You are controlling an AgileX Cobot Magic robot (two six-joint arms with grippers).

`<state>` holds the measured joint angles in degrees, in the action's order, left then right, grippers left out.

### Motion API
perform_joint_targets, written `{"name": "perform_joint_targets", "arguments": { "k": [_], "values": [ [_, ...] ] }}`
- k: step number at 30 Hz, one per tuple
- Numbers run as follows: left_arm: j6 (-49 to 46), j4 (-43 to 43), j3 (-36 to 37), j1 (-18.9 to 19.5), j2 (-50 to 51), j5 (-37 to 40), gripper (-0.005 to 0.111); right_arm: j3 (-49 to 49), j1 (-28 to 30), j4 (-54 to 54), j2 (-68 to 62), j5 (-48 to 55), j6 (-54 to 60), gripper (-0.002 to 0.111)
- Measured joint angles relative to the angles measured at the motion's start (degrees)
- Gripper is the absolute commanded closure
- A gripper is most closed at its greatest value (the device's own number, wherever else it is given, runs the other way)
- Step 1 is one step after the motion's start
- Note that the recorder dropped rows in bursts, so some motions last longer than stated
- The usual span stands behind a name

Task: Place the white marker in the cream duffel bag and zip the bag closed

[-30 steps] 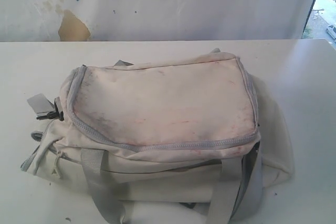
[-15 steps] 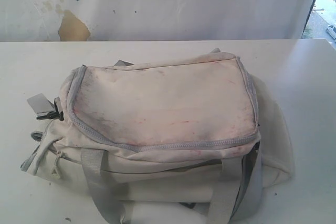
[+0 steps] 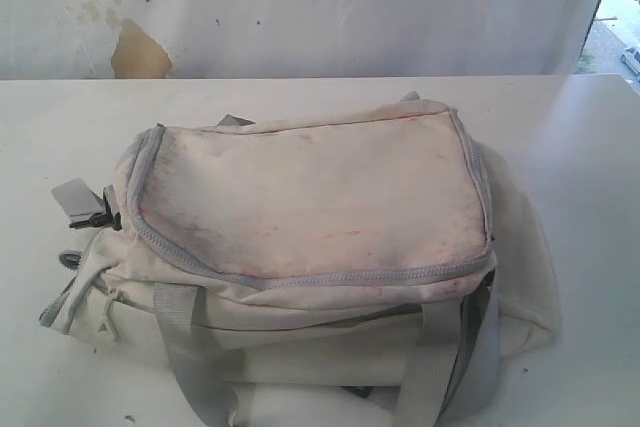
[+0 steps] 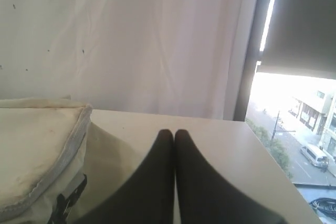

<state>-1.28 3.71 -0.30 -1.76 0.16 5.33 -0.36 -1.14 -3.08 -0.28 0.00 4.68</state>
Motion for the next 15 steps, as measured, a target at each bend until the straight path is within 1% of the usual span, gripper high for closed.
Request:
{"name": "perform_joint_targets", "arguments": {
  "k": [7, 15],
  "values": [
    [0.00, 0.00, 0.00, 0.00, 0.00, 1.64, 0.107, 0.00, 0.00, 0.00, 0.00, 5.16, -0.13, 0.108],
    [0.00, 0.00, 0.00, 0.00, 0.00, 1.72, 0.107, 0.00, 0.00, 0.63, 0.00, 6.00, -2.63, 0.108]
  ]
}}
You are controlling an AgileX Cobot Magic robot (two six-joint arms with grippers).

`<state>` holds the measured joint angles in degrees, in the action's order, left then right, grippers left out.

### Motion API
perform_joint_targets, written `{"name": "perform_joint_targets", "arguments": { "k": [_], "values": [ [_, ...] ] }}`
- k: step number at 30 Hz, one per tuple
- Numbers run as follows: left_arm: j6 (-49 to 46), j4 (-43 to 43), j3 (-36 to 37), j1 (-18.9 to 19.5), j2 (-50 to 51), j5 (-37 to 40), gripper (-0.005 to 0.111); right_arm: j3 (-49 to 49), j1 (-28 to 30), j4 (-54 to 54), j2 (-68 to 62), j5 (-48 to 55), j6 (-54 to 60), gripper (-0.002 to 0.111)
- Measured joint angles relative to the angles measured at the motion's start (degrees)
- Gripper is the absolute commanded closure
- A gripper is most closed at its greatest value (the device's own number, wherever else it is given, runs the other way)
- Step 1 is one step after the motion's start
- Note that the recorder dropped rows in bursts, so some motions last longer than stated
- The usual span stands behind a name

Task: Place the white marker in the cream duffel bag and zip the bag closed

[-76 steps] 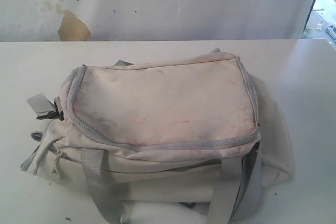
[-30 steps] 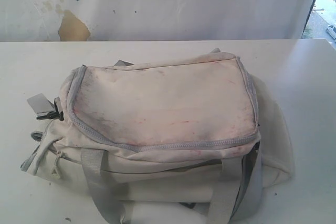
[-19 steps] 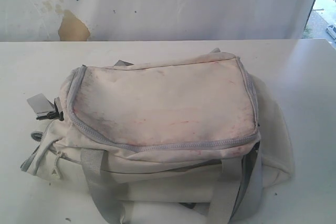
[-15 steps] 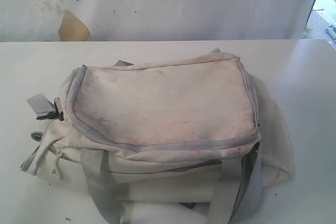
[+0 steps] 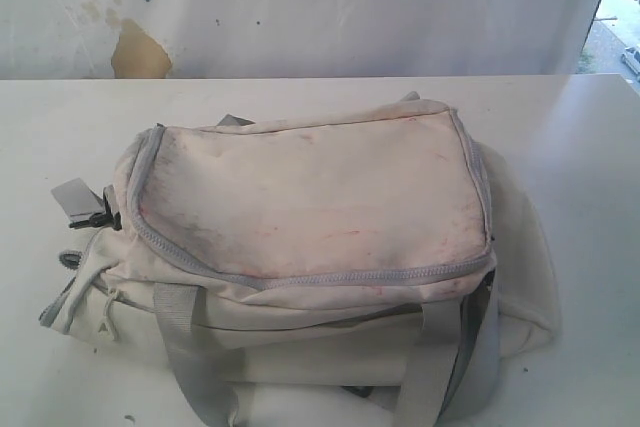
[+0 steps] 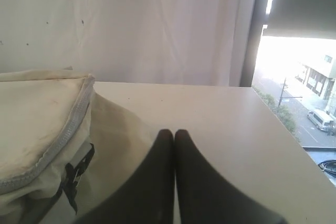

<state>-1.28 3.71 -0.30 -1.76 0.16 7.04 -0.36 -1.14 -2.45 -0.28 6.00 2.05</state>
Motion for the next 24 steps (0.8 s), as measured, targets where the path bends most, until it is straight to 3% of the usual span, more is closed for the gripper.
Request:
{"name": "perform_joint_targets", "arguments": {
  "k": [24],
  "values": [
    [0.10, 0.00, 0.00, 0.00, 0.00, 0.14, 0.107, 0.00, 0.00, 0.22, 0.00, 0.00, -0.73, 0.108]
  ]
}}
